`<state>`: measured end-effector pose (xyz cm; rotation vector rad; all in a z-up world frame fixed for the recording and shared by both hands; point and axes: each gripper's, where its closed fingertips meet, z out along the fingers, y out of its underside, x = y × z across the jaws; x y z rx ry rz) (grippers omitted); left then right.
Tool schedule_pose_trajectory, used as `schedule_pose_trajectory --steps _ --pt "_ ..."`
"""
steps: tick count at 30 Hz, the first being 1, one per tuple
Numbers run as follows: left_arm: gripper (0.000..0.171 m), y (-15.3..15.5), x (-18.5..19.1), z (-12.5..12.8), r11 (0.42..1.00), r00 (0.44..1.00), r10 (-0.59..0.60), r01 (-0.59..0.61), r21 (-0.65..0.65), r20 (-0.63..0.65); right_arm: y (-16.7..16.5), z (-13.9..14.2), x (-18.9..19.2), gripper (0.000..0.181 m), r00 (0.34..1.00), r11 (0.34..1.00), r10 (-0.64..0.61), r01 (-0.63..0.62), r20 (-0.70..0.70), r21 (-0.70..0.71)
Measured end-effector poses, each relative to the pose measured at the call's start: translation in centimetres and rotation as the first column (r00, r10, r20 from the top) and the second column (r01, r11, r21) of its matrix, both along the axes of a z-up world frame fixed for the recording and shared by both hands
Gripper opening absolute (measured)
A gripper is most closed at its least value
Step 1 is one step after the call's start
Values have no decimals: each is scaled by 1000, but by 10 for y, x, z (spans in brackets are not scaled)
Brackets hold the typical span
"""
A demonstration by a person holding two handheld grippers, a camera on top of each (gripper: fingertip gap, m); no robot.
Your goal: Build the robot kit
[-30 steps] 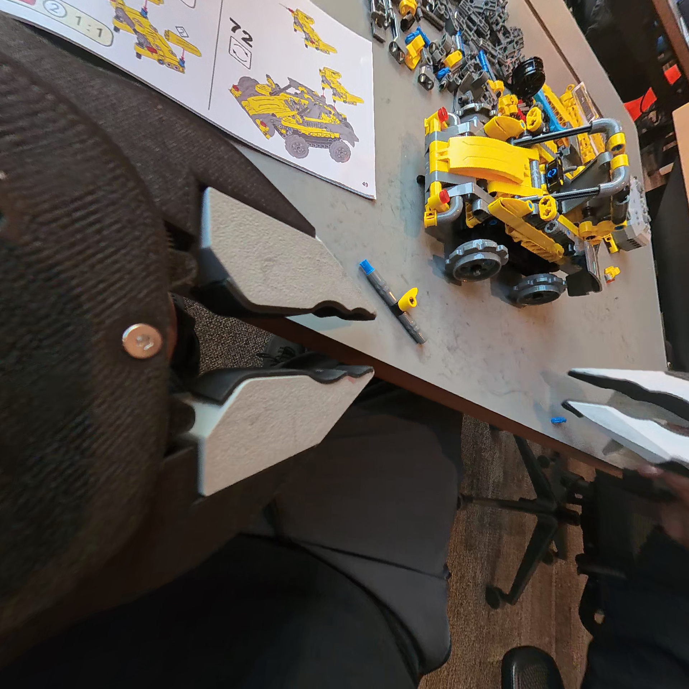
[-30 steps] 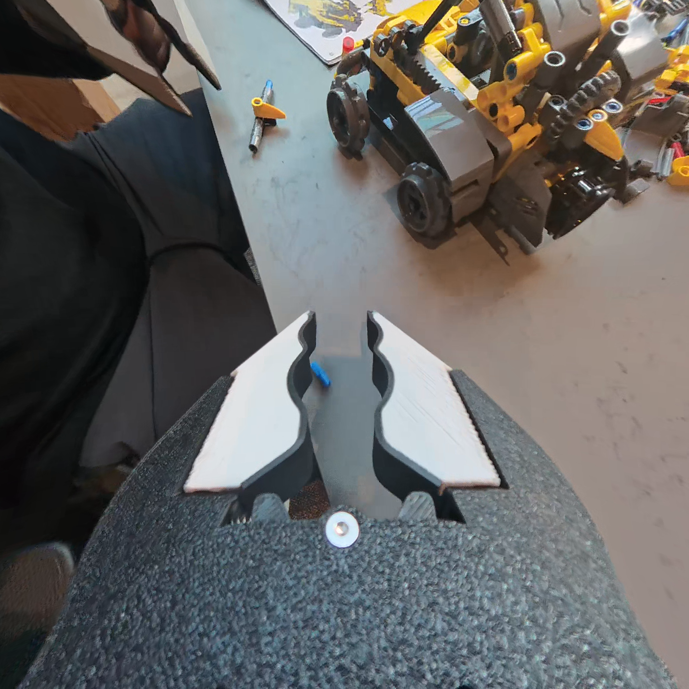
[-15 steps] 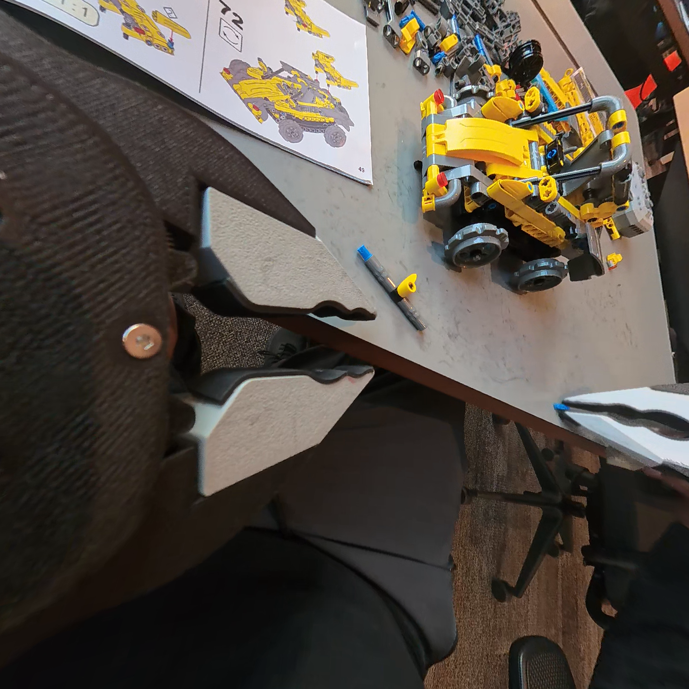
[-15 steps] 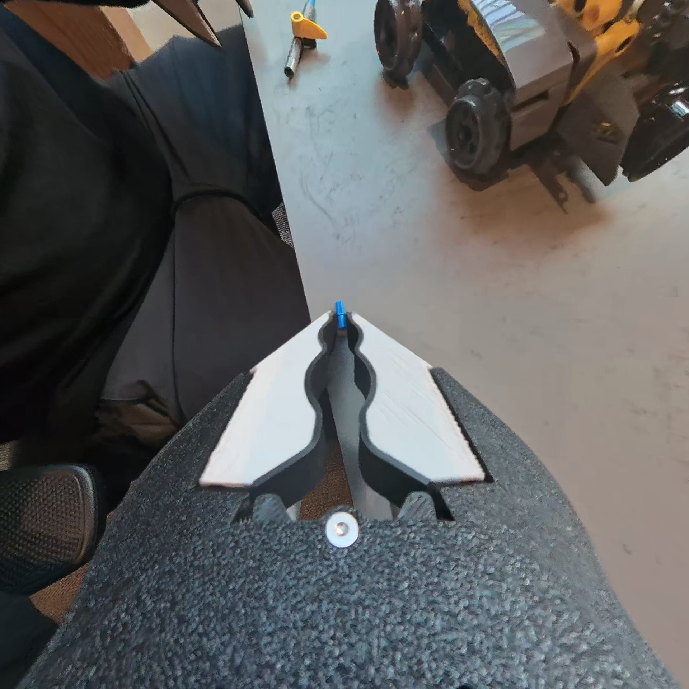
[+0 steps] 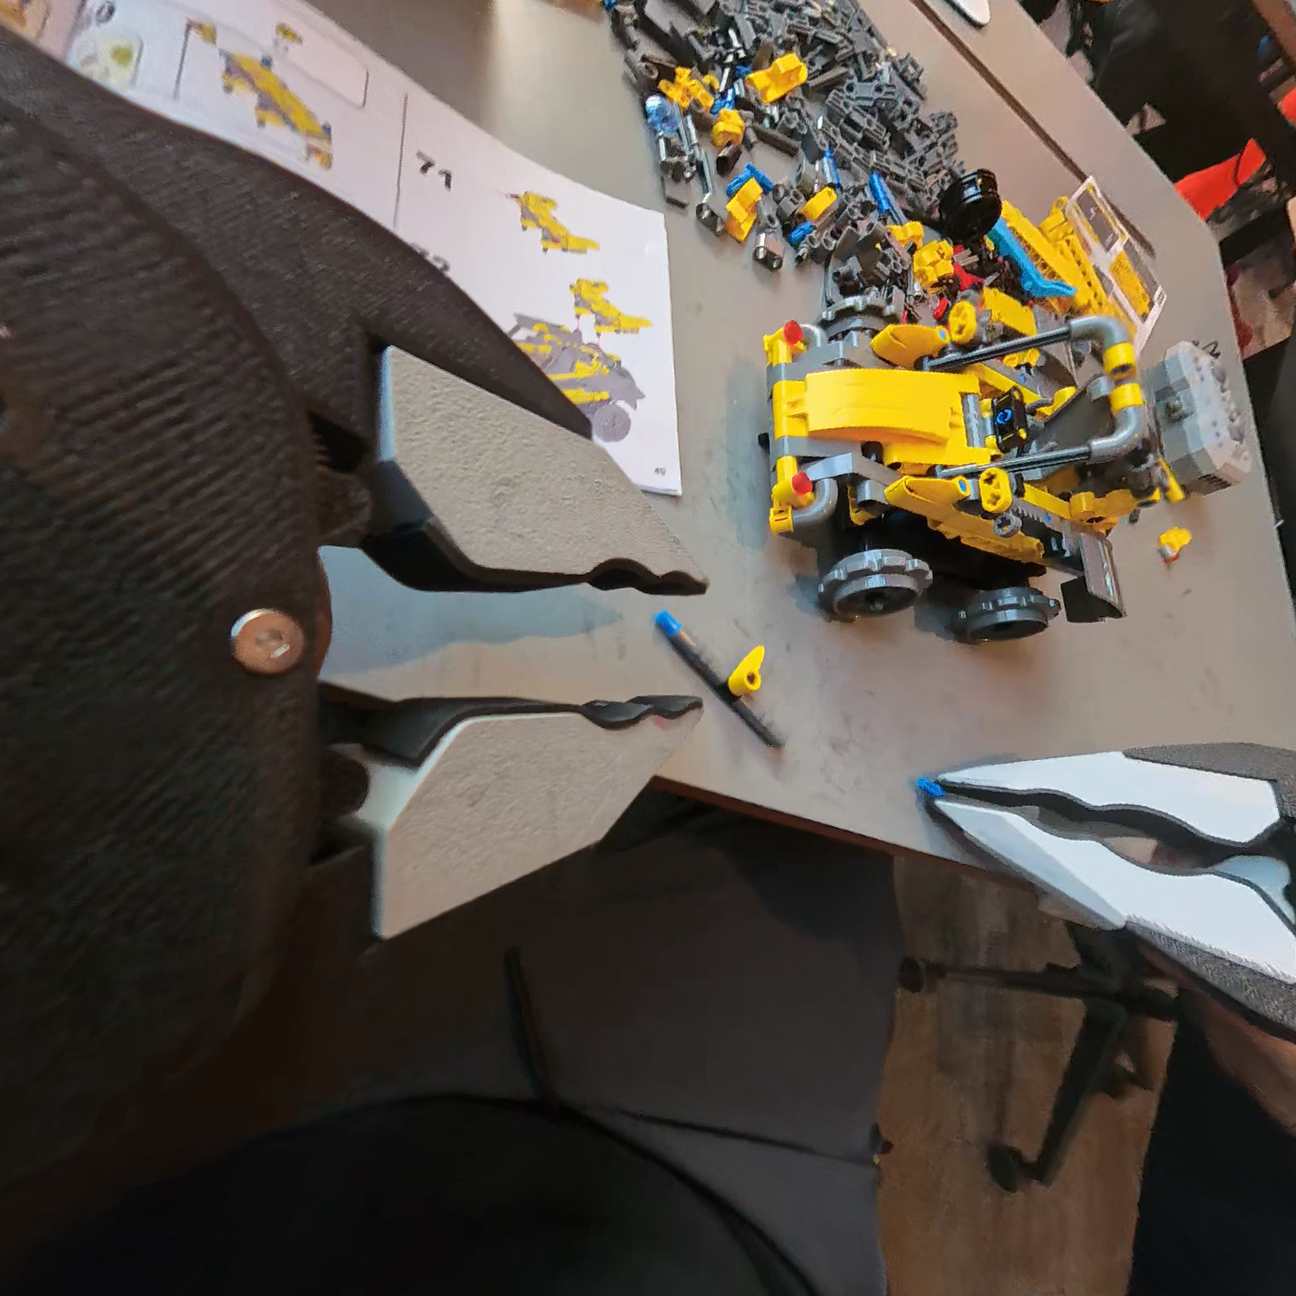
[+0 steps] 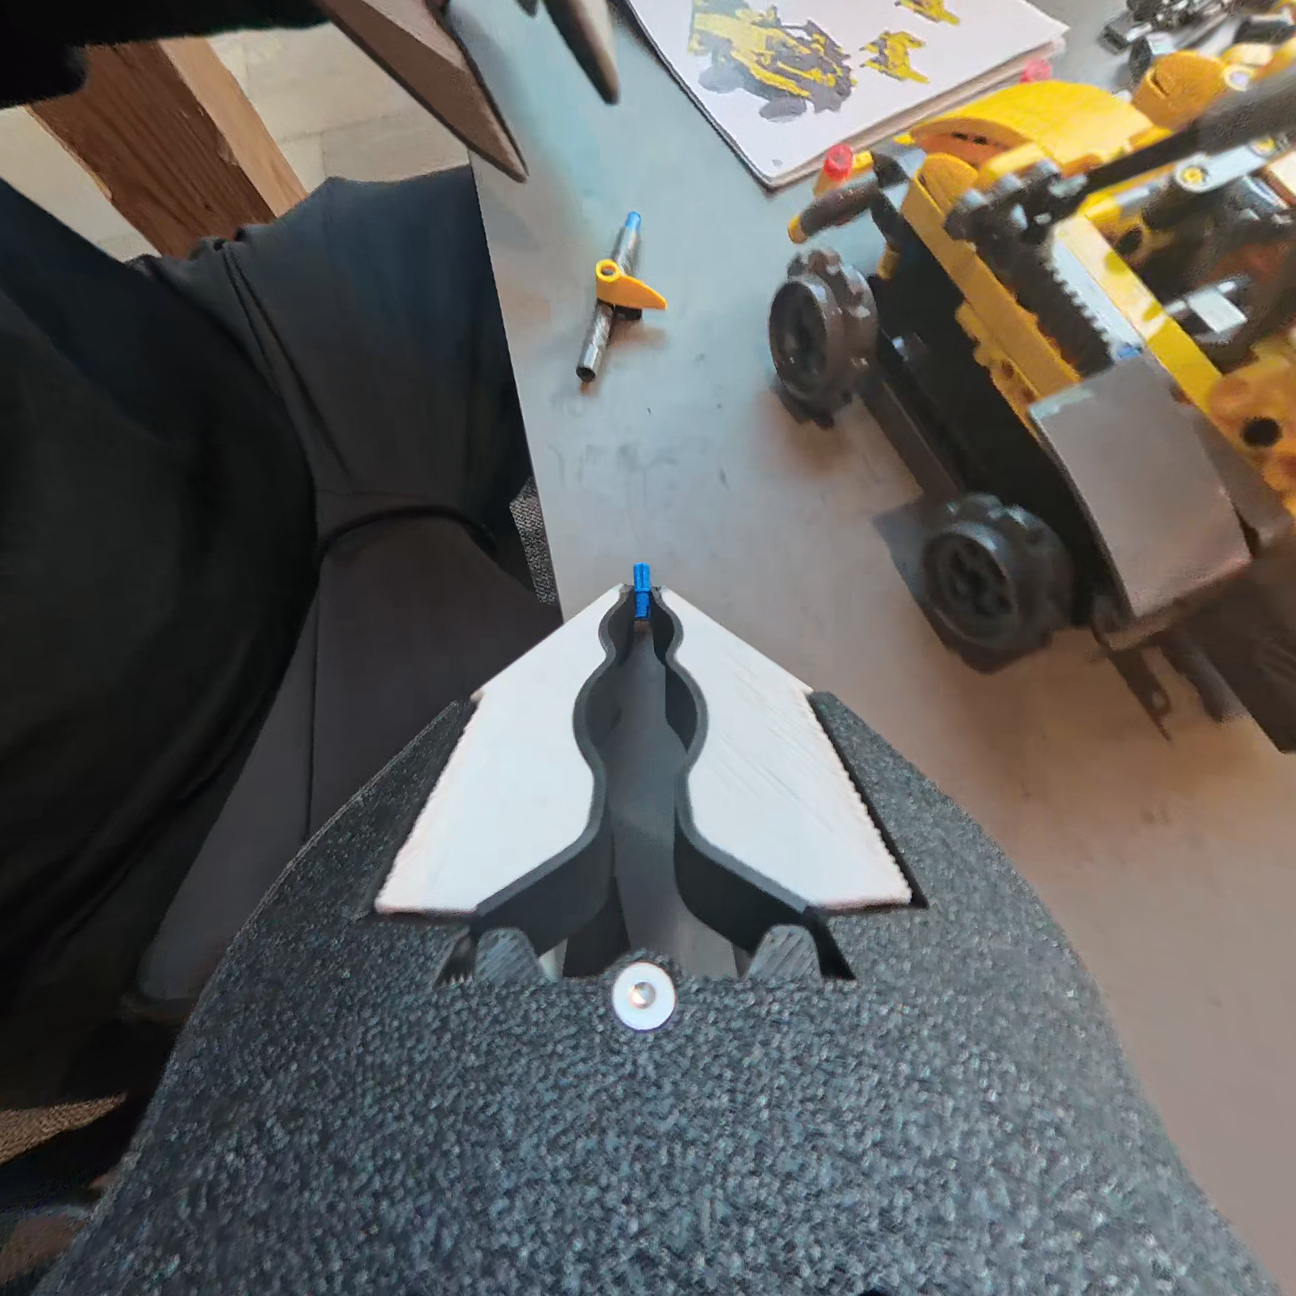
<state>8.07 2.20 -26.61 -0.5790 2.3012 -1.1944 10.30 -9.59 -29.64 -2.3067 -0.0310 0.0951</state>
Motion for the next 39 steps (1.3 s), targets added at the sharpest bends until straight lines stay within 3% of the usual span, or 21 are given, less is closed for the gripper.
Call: schedule_pose_trajectory --steps 3,11,21,39 --pt "25 -5 3 -5 995 995 -77 80 58 -55 9 -1 -3 1 1000 1000 -8 8 1 5" --pt "26 -11 15 -29 978 979 -119 145 152 -167 18 -2 2 2 999 999 -49 49 -7 3" --pt "7 -26 6 -32 974 938 -191 219 65 -290 34 -2 -9 2 998 999 -28 30 -57 34" --pt "3 -31 6 -32 972 942 -197 225 74 -271 46 -2 -9 2 999 999 -35 35 -20 8"
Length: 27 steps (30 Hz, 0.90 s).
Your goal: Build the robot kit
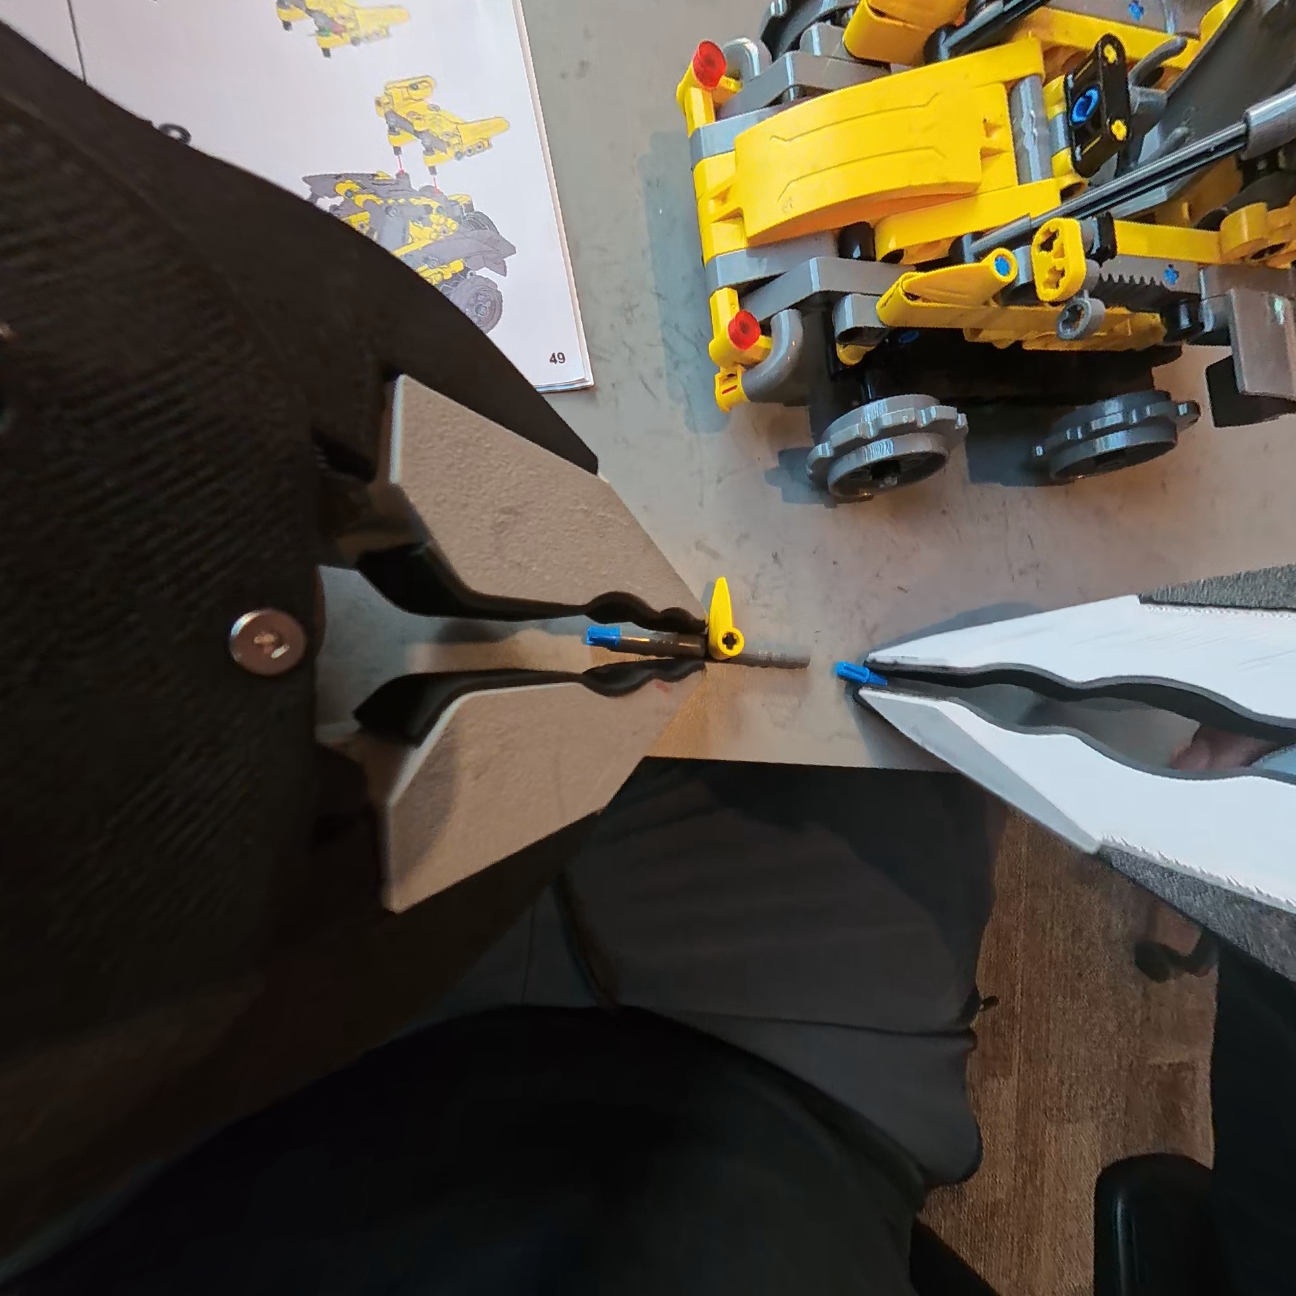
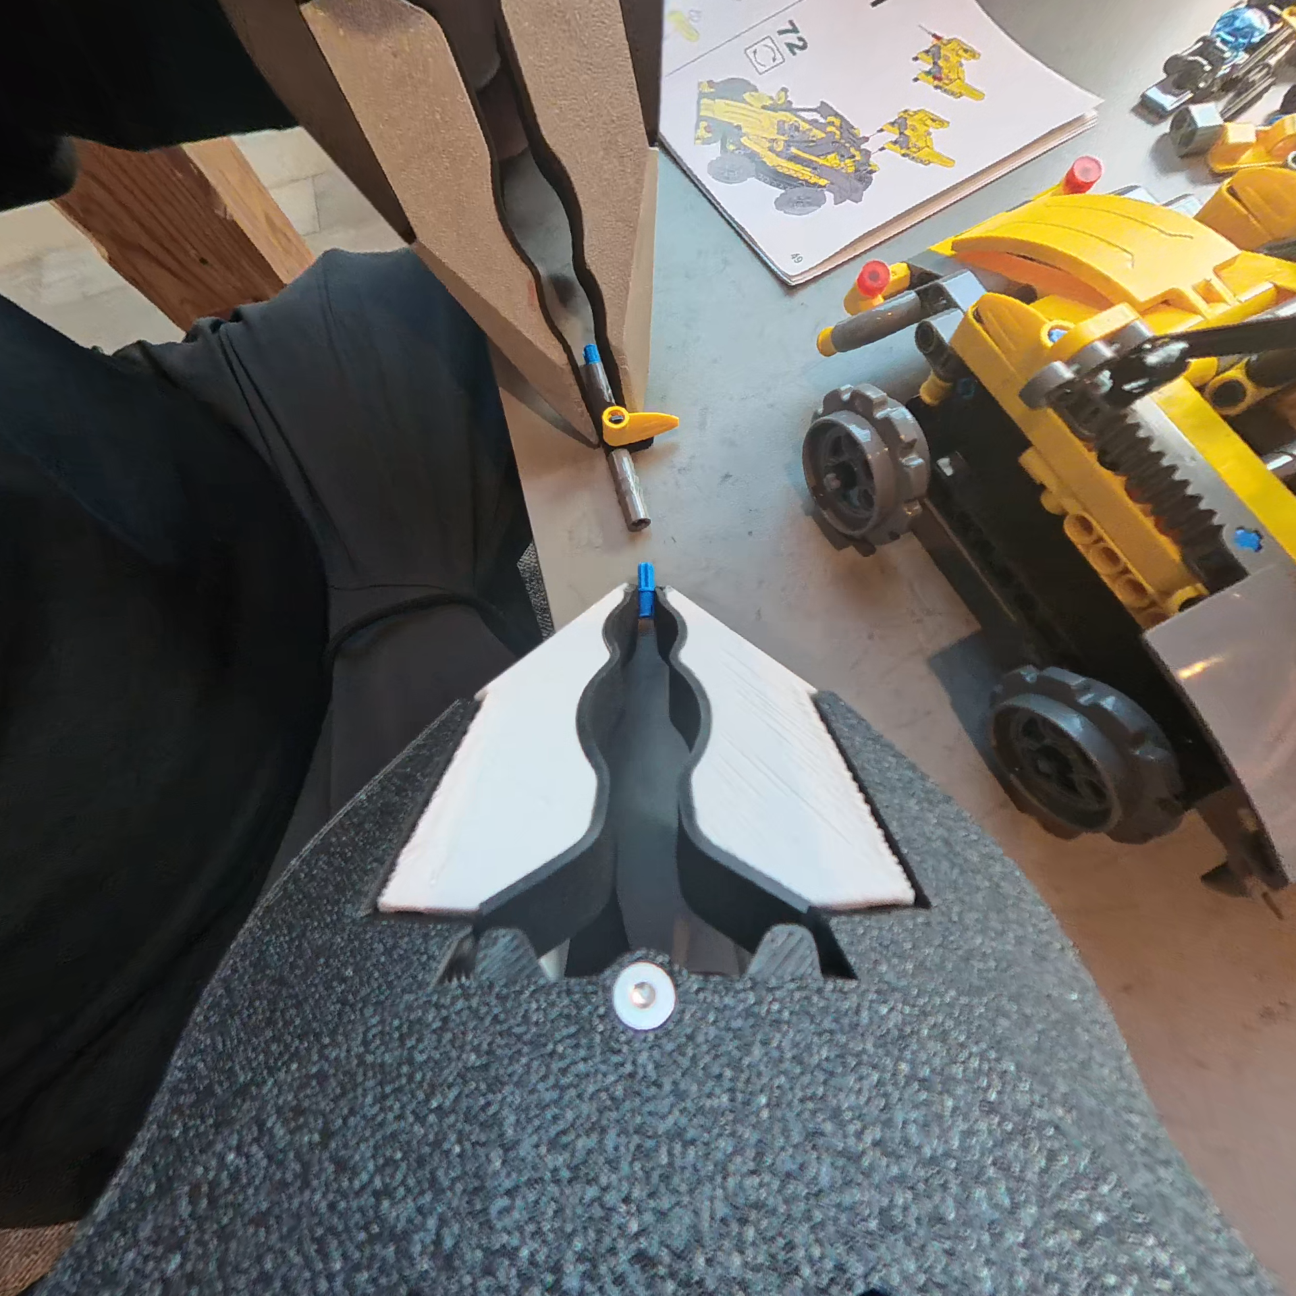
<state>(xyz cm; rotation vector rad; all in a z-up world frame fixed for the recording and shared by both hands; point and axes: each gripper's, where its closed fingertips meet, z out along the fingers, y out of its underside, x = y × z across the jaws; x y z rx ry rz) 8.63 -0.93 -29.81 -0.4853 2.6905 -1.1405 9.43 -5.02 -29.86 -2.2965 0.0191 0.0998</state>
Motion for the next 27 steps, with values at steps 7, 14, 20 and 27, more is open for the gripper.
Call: schedule_pose_trajectory --steps 7,14,20,27 --pt "3 0 0 0 1000 1000 -2 2 6 22 -2 -1 10 2 998 998 1 2 69 -55" --pt "3 0 0 0 1000 999 -3 2 11 35 1 -1 10 2 998 999 26 -23 63 -39" --pt "3 0 0 0 1000 1000 -2 2 6 23 1 -1 9 2 997 999 35 -33 74 -33" --pt "3 0 0 0 1000 1000 -2 2 5 21 0 -1 10 2 997 999 36 -34 68 -27"
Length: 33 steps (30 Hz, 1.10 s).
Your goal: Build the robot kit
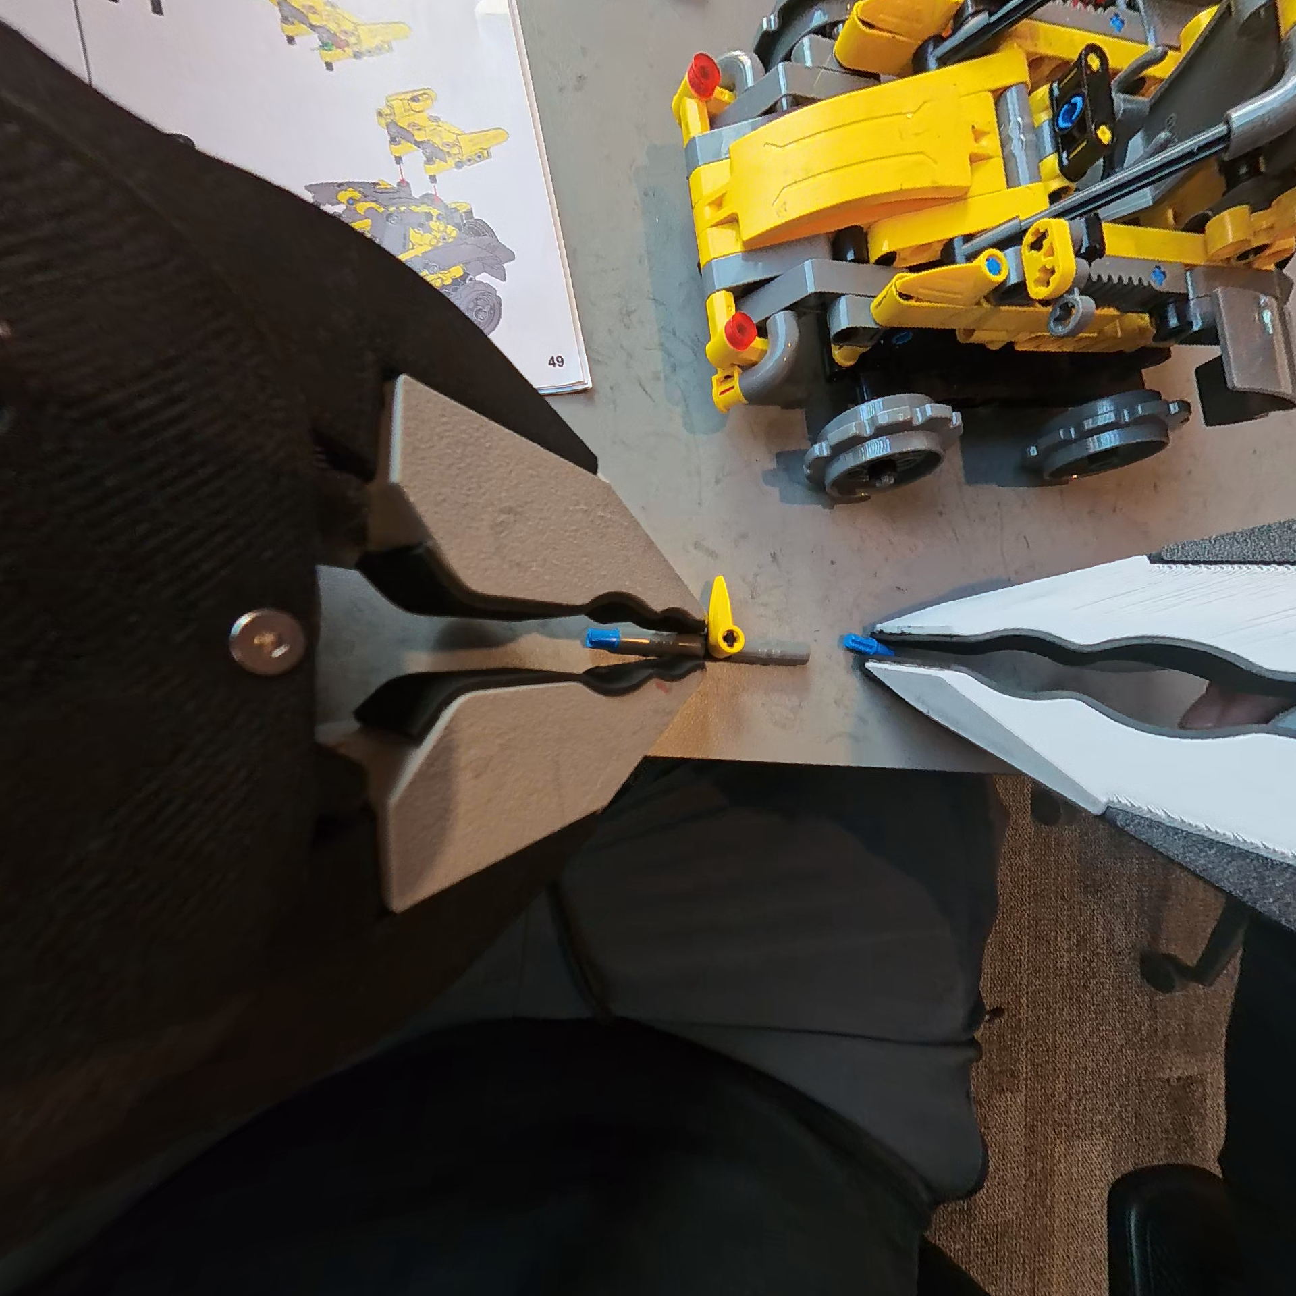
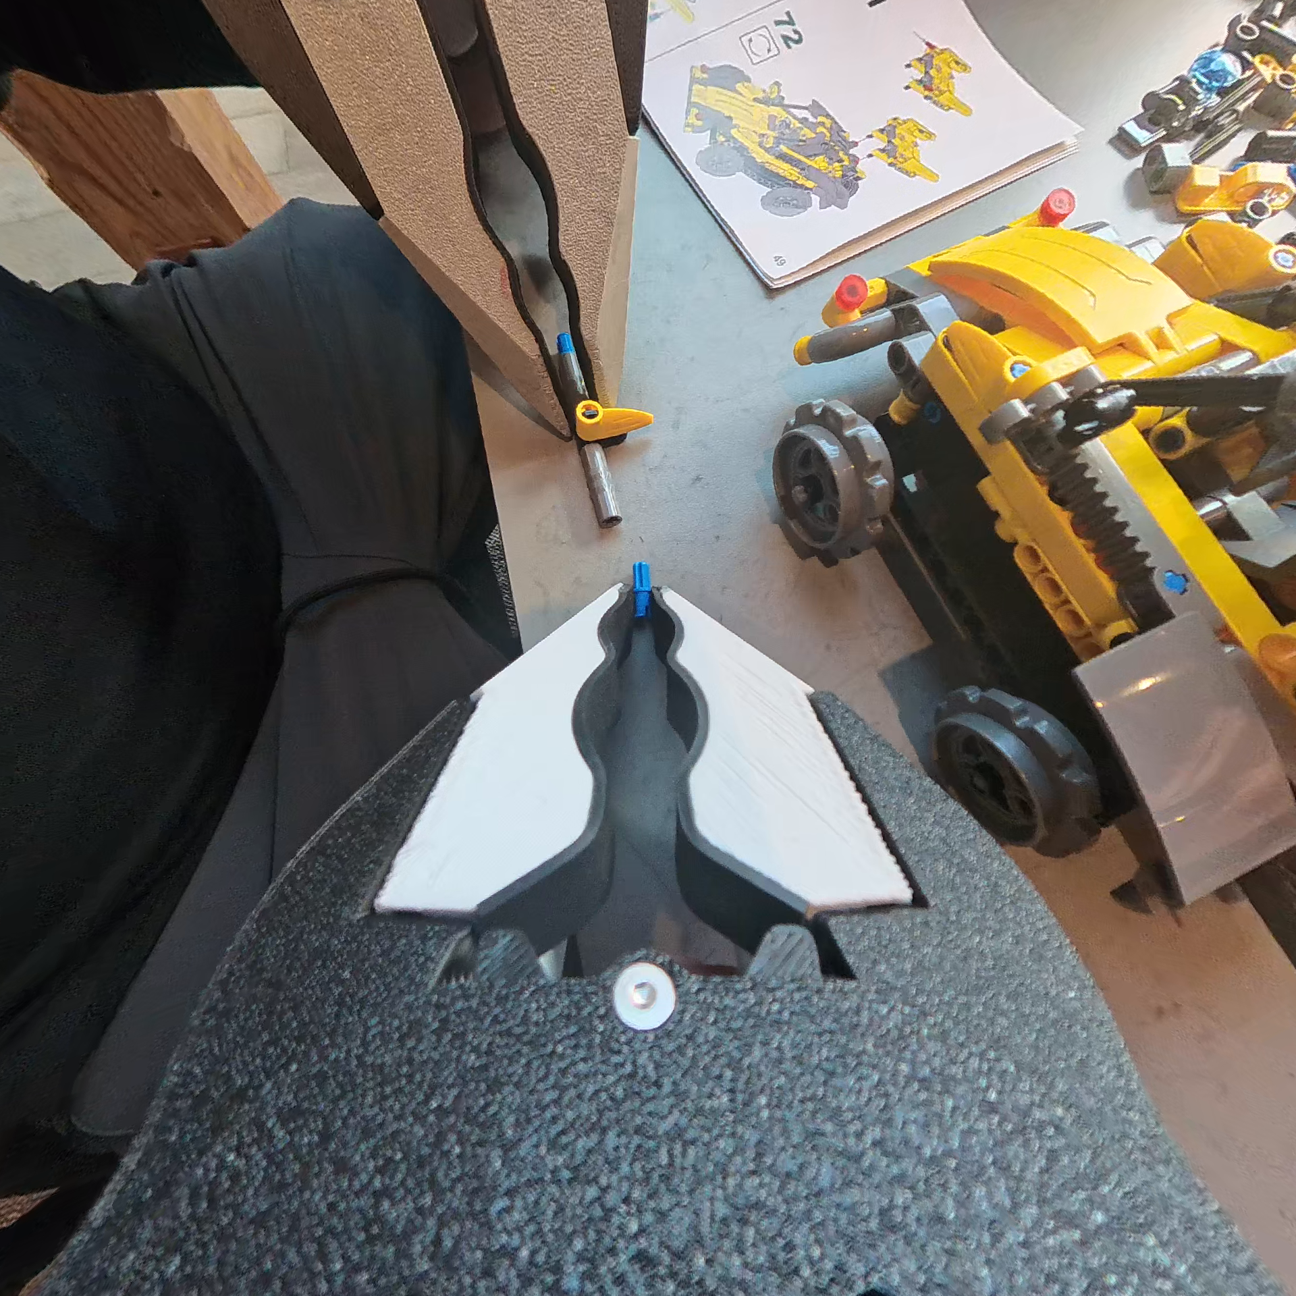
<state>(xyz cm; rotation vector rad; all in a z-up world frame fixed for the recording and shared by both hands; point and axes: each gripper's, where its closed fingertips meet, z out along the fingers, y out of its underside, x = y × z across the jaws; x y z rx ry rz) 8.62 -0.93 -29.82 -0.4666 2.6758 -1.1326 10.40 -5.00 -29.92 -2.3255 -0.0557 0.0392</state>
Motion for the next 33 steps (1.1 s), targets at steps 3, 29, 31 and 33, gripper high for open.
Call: schedule_pose_trajectory --steps 3,29,31,33 --pt "3 0 0 0 1000 1000 0 0 -1 -2 0 1 -2 8 1000 1000 10 -10 5 6" --pt "3 0 0 0 1000 1000 1 -1 -5 -9 -9 0 -1 7 999 1000 16 -16 -47 0" --pt "3 0 -1 0 1000 1000 -1 1 -6 -11 -9 1 0 7 999 1000 7 -7 -43 3" --pt "3 0 -1 0 1000 1000 -2 2 -5 -10 -8 1 1 8 999 1000 1 -1 -46 2"
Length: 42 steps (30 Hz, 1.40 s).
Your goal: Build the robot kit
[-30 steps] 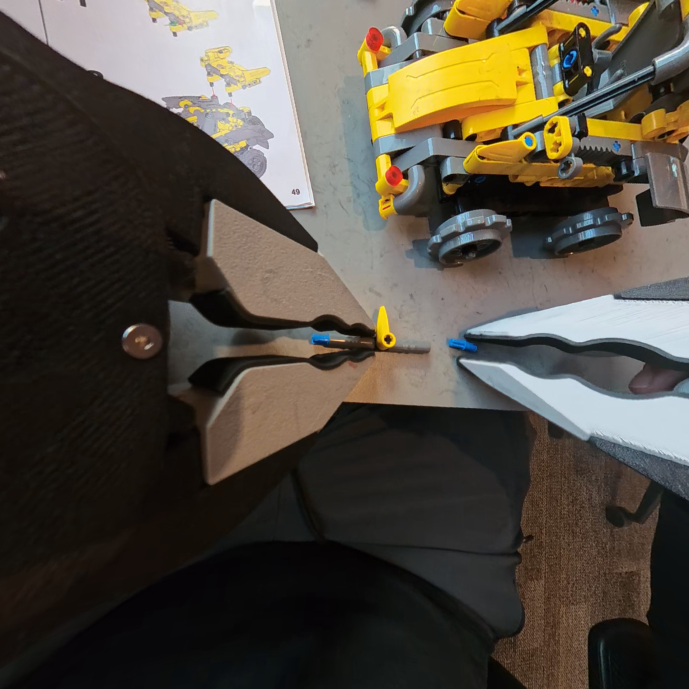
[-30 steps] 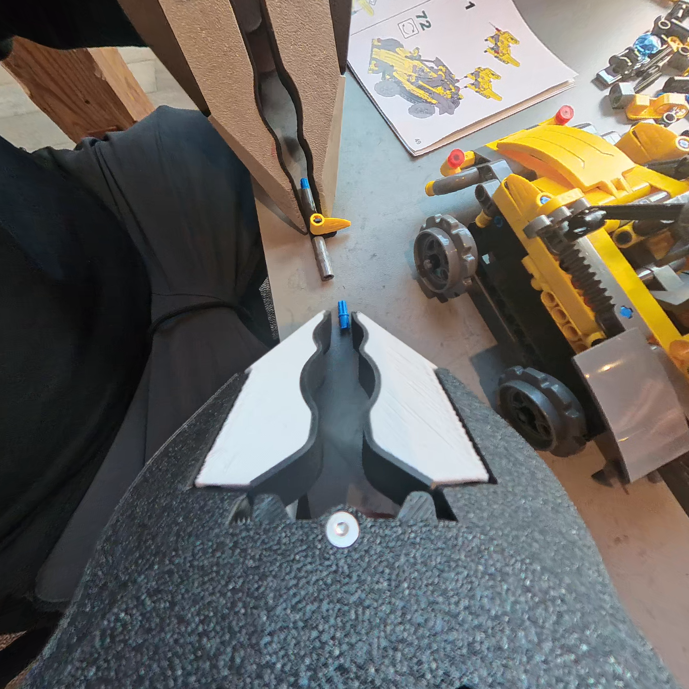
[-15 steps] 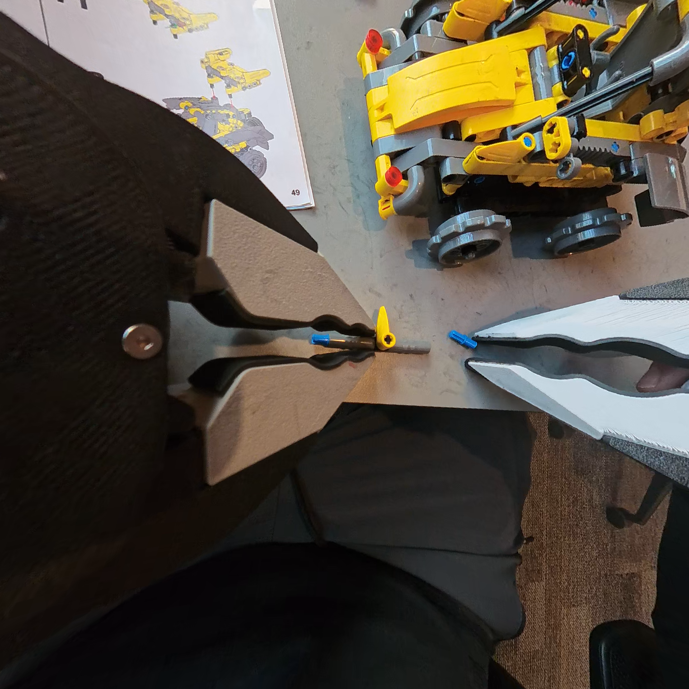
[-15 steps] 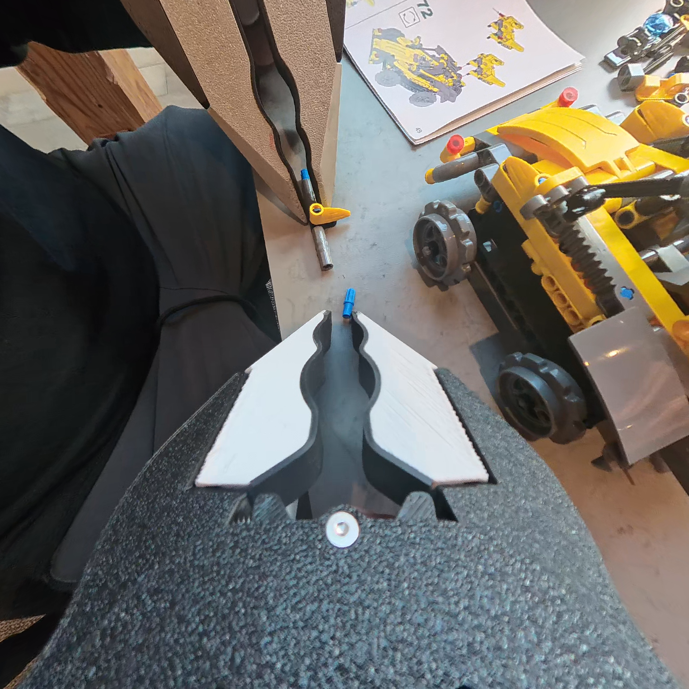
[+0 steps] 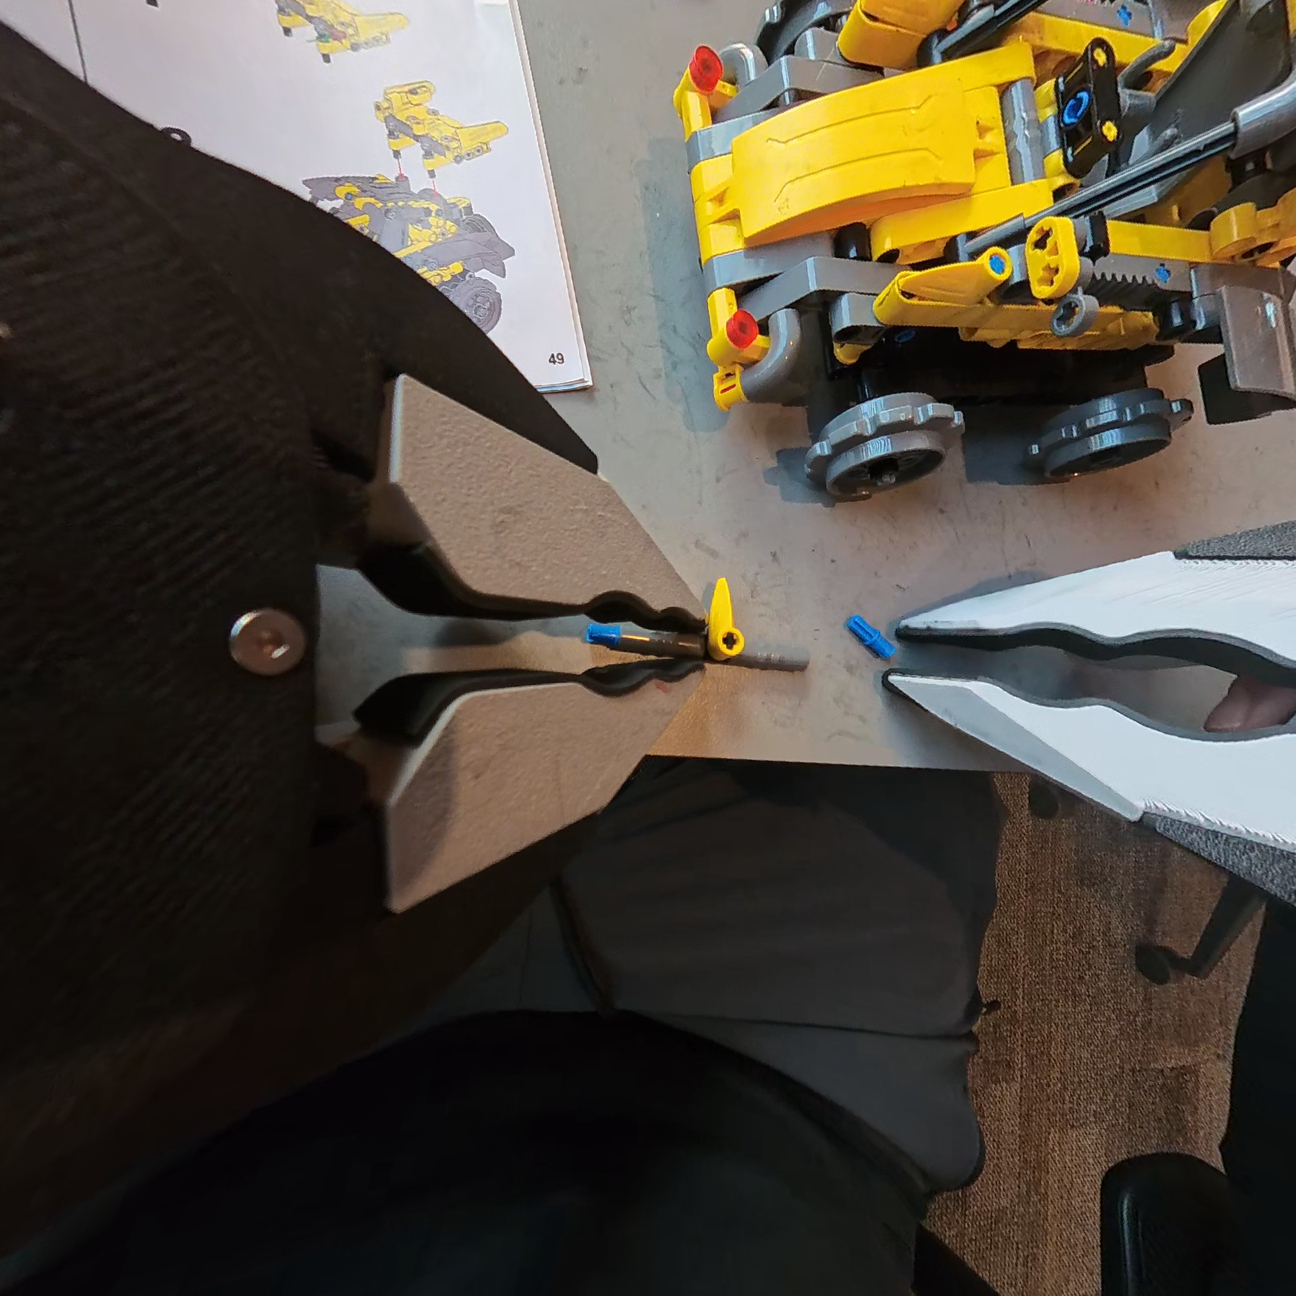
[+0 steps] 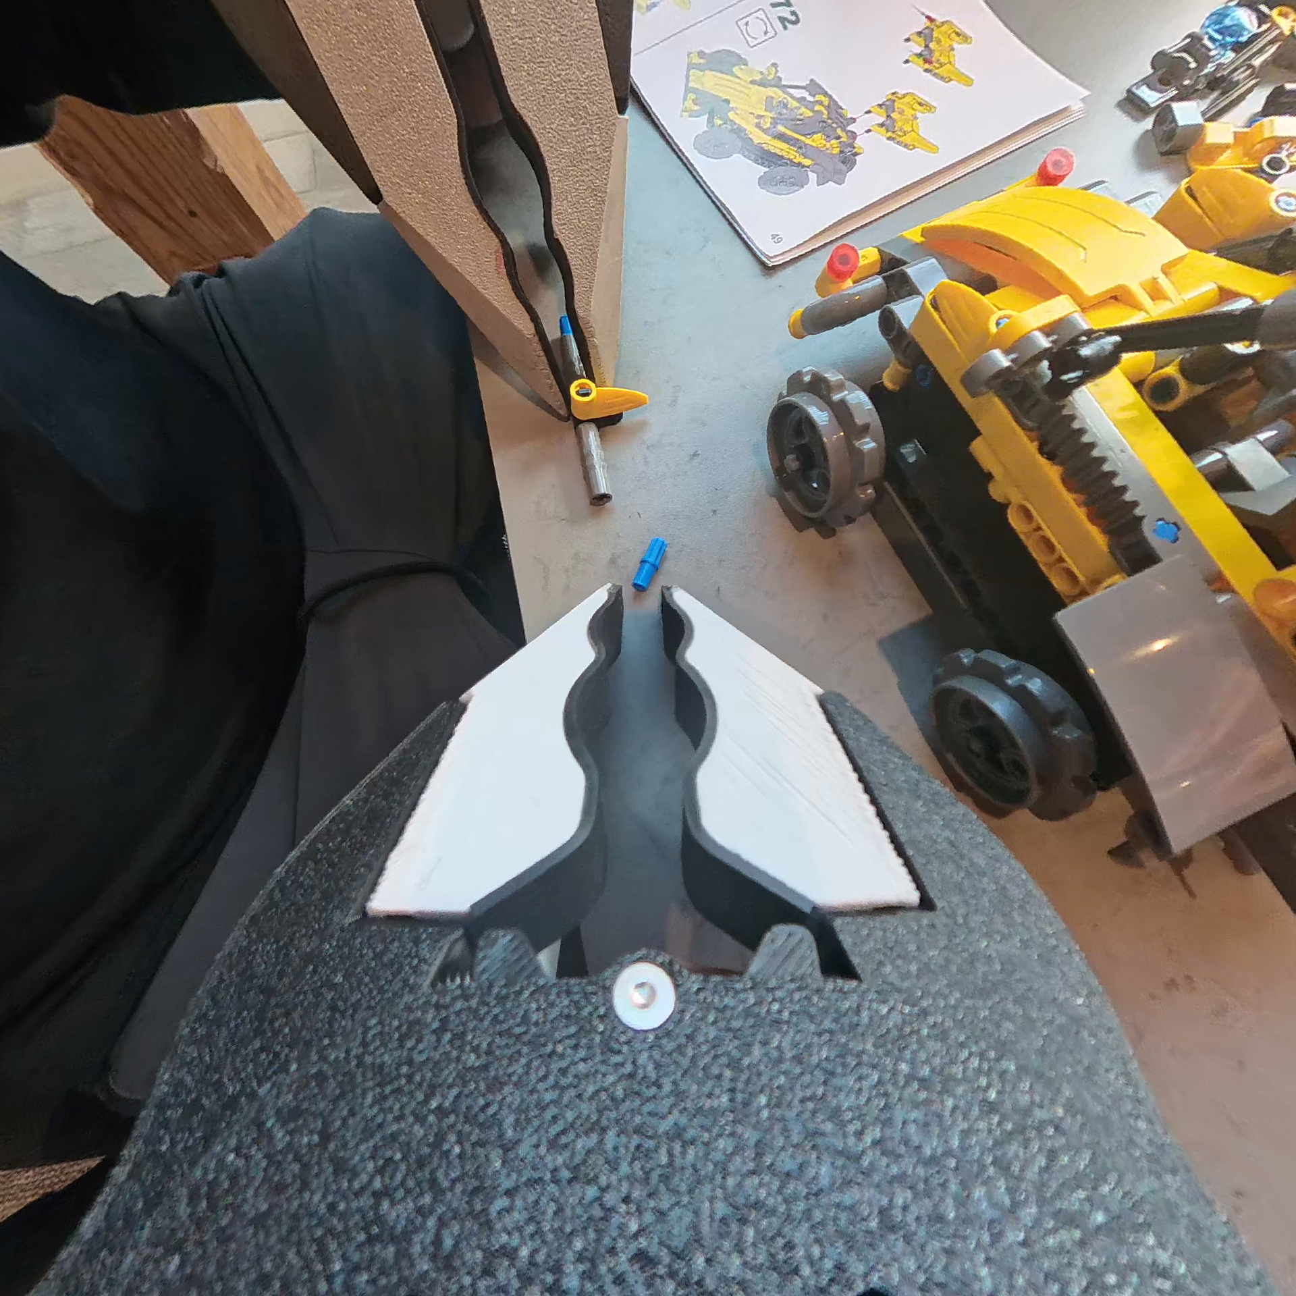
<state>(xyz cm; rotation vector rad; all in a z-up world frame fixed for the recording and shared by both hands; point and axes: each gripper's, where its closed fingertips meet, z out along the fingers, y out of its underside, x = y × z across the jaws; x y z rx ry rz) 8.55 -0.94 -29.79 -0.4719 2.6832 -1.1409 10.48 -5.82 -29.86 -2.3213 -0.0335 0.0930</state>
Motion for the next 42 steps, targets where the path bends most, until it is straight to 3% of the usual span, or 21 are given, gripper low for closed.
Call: schedule_pose_trajectory --steps 9,16,27,42 --pt "3 -2 -4 0 1000 1000 -17 17 -4 -12 7 0 -4 1 1000 1000 12 -12 -1 -3" --pt "3 -2 -4 0 1000 1000 -17 17 -6 -17 11 1 -19 1 991 992 128 -128 -28 0" --pt "3 -2 -5 0 999 997 -41 39 -24 -64 13 2 -17 1 978 978 208 -208 -8 15" --pt "3 -4 -5 0 998 995 -56 54 -31 -82 13 7 -18 1 975 974 220 -220 17 51"
